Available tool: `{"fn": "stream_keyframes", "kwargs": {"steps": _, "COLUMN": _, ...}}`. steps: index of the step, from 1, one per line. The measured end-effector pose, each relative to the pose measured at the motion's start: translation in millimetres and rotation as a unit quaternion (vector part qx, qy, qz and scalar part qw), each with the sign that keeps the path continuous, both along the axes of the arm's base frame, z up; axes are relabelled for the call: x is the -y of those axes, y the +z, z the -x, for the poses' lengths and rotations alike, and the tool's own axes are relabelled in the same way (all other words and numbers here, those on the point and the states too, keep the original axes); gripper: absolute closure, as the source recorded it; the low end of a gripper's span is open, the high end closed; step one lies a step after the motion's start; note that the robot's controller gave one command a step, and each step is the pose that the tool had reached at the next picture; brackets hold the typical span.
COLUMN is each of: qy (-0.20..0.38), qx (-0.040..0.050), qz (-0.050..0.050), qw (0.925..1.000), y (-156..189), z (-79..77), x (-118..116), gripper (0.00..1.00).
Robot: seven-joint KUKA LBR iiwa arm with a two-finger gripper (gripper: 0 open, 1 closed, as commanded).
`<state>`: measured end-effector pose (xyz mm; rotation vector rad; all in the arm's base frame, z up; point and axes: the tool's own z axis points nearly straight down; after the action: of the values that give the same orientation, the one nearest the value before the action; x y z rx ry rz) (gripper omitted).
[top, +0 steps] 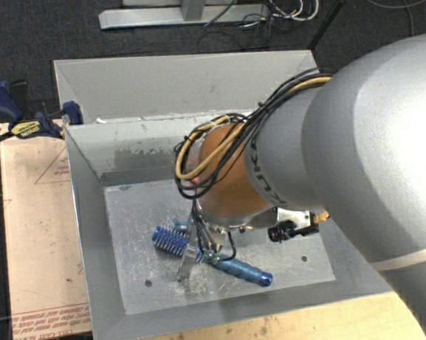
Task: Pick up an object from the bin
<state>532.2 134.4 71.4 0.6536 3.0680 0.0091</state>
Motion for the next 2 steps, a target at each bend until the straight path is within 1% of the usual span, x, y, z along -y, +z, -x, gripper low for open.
{"fn": "stream_keyframes", "kwargs": {"steps": 1, "qy": 0.0, "qx": -0.0004, "qz": 0.0, "qw": 1.0, "y": 0, "z": 0.3, "x": 0, "gripper": 1.0}}
{"fn": "stream_keyframes", "kwargs": {"steps": 2, "qy": 0.001, "qx": -0.0013, "qz": 0.001, "qw": 1.0, "y": 45, "z": -0.4, "x": -1, "gripper": 1.0}}
